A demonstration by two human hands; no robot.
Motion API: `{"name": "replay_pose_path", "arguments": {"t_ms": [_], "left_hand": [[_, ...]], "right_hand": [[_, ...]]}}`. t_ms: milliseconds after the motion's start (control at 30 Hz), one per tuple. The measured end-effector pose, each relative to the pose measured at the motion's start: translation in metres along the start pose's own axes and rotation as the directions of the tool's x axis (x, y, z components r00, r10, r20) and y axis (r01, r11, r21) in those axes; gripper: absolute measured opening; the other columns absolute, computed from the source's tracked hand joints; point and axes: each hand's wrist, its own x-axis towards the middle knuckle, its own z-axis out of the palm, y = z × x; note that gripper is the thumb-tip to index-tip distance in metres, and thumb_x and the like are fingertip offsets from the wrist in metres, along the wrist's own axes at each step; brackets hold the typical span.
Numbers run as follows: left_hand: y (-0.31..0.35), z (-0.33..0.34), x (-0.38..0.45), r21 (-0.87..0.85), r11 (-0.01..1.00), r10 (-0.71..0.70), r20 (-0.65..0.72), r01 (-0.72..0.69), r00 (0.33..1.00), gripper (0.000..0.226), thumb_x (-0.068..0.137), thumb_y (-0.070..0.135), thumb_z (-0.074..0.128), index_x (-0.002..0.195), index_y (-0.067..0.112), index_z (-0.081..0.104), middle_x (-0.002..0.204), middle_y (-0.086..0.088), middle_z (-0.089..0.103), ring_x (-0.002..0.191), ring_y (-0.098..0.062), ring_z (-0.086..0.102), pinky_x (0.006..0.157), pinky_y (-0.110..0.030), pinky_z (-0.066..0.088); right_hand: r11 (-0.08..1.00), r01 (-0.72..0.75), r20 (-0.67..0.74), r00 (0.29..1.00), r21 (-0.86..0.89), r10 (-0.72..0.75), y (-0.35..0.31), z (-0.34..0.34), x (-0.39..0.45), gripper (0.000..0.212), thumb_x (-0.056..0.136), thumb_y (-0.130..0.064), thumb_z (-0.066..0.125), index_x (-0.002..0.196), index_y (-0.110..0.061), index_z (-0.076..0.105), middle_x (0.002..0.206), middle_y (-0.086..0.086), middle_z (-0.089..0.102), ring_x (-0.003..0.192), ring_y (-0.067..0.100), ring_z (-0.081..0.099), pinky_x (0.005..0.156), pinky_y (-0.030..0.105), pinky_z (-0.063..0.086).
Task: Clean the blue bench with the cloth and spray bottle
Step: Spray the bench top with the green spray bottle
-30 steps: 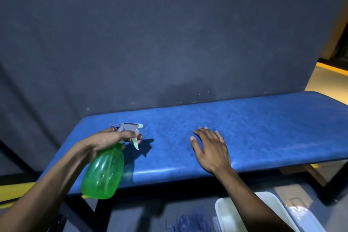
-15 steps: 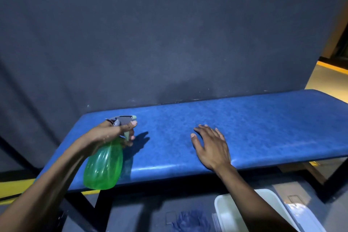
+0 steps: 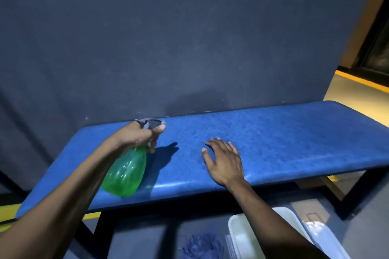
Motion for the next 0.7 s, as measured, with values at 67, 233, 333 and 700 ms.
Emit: {"name": "replay_pose_path", "arguments": {"t_ms": [67, 233, 333, 700], "left_hand": [[0.011, 0.013, 0.000, -0.055, 0.998, 0.033, 0.031, -0.031, 0.999, 0.020, 0.096, 0.026, 0.065, 0.082, 0.014, 0.058, 0.069, -0.010, 0.053, 0.053, -0.017, 0.058, 0.047, -0.025, 0.051], [0.033, 0.046, -0.011, 0.053, 0.998, 0.020, 0.157, -0.028, 0.987, 0.027, 0.099, 0.033, 0.060, 0.083, 0.010, 0.060, 0.072, -0.012, 0.060, 0.051, -0.013, 0.062, 0.045, -0.019, 0.048], [0.026, 0.059, -0.005, -0.046, 0.999, 0.002, 0.061, 0.001, 0.998, 0.027, 0.097, 0.032, 0.063, 0.078, 0.013, 0.056, 0.066, -0.009, 0.053, 0.050, -0.016, 0.056, 0.045, -0.023, 0.051], [0.034, 0.081, -0.004, -0.279, 0.960, 0.011, 0.007, -0.008, 1.000, 0.027, 0.097, 0.036, 0.061, 0.086, 0.012, 0.057, 0.072, -0.013, 0.058, 0.061, -0.022, 0.060, 0.052, -0.030, 0.057]], "right_hand": [[1.000, 0.010, 0.037, 0.999, -0.020, -0.010, -0.001, -0.003, 0.000, 0.054, 0.095, -0.059, 0.028, 0.135, -0.032, 0.053, 0.150, -0.010, 0.048, 0.145, 0.007, 0.033, 0.124, 0.037, 0.013], [0.994, 0.102, 0.356, 0.928, 0.039, -0.110, 0.012, -0.040, 0.010, 0.057, 0.099, -0.053, 0.040, 0.148, -0.025, 0.041, 0.162, -0.004, 0.030, 0.152, 0.013, 0.019, 0.125, 0.039, 0.006], [0.996, 0.085, 0.261, 0.962, -0.034, -0.073, 0.053, -0.070, 0.013, 0.058, 0.096, -0.057, 0.037, 0.137, -0.019, 0.053, 0.152, 0.002, 0.046, 0.147, 0.020, 0.033, 0.121, 0.040, 0.021], [0.990, -0.032, 0.203, 0.977, -0.137, 0.060, 0.135, -0.086, -0.013, 0.054, 0.103, -0.046, 0.035, 0.153, -0.025, 0.033, 0.164, -0.003, 0.026, 0.153, 0.014, 0.016, 0.123, 0.038, 0.004]]}}
